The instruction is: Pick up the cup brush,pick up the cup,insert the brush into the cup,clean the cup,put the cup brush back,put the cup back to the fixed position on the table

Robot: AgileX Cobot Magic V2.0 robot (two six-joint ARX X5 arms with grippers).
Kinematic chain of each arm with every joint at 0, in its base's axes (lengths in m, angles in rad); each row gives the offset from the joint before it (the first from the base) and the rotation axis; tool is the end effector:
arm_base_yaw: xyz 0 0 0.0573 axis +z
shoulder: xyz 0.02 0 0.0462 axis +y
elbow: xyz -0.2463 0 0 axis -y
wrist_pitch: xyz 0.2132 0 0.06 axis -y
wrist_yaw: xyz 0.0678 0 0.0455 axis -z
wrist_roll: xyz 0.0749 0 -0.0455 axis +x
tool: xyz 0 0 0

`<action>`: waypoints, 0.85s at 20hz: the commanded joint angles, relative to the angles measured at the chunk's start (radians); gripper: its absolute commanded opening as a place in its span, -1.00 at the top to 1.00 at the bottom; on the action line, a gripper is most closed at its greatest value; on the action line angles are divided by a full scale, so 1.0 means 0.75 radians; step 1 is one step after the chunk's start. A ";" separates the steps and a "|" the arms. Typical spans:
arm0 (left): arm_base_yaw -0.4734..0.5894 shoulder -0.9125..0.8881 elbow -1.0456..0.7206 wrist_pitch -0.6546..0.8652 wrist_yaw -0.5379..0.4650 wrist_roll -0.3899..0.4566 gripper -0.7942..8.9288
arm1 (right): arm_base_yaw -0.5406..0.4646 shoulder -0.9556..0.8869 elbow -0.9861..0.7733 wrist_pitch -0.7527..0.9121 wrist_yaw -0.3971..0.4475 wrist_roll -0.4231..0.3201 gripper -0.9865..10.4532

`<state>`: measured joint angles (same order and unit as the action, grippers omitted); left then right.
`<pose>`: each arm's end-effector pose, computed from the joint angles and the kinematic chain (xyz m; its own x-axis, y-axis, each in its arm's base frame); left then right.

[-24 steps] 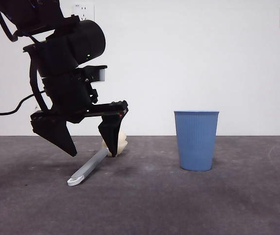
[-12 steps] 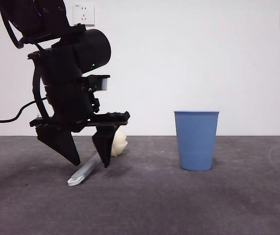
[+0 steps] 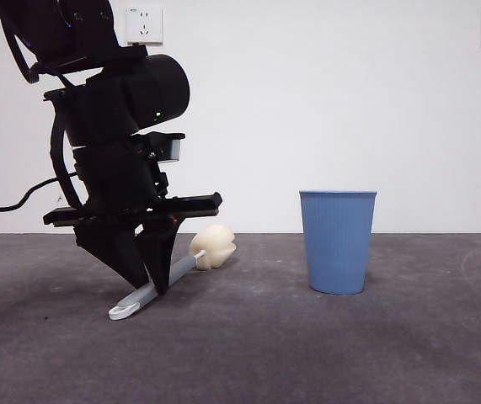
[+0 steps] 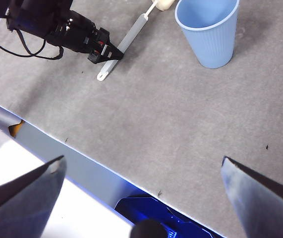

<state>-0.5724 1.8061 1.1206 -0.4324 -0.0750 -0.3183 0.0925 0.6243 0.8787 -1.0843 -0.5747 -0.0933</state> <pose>0.2912 -0.1810 0.1264 0.4074 -0.1734 -0.8967 0.2503 0.9654 -0.0729 0.0954 0.0497 0.2628 0.5139 0.5936 -0.6193 -0.5094 0.7920 0.3365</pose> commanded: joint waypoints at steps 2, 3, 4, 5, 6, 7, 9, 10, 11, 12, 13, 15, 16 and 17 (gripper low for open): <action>-0.005 0.004 0.000 -0.023 0.008 -0.003 0.85 | 0.005 -0.001 0.005 0.004 -0.004 0.021 -0.22; -0.005 -0.013 0.001 -0.040 0.006 0.009 0.85 | 0.005 -0.001 0.005 0.004 -0.005 0.048 -0.22; -0.005 -0.042 0.001 -0.058 -0.002 0.020 0.85 | 0.005 0.000 0.005 0.005 -0.004 0.096 -0.22; -0.005 -0.079 0.001 -0.073 -0.002 0.049 0.85 | 0.005 0.010 0.005 0.009 -0.004 0.130 -0.22; -0.005 -0.126 0.001 -0.089 -0.002 0.065 0.85 | 0.005 0.023 0.005 0.009 -0.004 0.138 -0.22; -0.005 -0.181 0.001 -0.112 0.004 0.091 0.85 | 0.006 0.040 0.005 0.012 -0.004 0.137 -0.21; -0.005 -0.308 0.001 -0.179 0.003 0.152 0.85 | 0.032 0.068 0.004 0.069 -0.004 0.137 -0.21; -0.006 -0.374 0.001 -0.214 0.005 0.177 0.85 | 0.058 0.079 0.004 0.123 -0.004 0.137 -0.21; -0.006 -0.444 0.001 -0.252 0.006 0.187 0.85 | 0.088 0.092 0.004 0.184 0.000 0.136 -0.21; -0.006 -0.512 0.001 -0.289 0.010 0.199 0.85 | 0.119 0.108 0.002 0.244 0.011 0.136 -0.21; -0.006 -0.578 0.001 -0.324 0.010 0.221 0.85 | 0.148 0.129 -0.007 0.296 0.034 0.136 -0.21; -0.006 -0.707 0.001 -0.391 0.009 0.245 0.85 | 0.212 0.172 -0.051 0.403 0.123 0.137 -0.21; -0.006 -0.764 0.001 -0.419 0.007 0.256 0.85 | 0.243 0.190 -0.098 0.475 0.153 0.145 -0.21; -0.006 -0.819 0.001 -0.451 0.006 0.257 0.85 | 0.275 0.204 -0.155 0.555 0.186 0.164 -0.21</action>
<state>-0.5728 1.1900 1.1221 -0.7719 -0.0689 -0.1455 0.2966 0.7753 0.7799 -0.6678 -0.4355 0.0135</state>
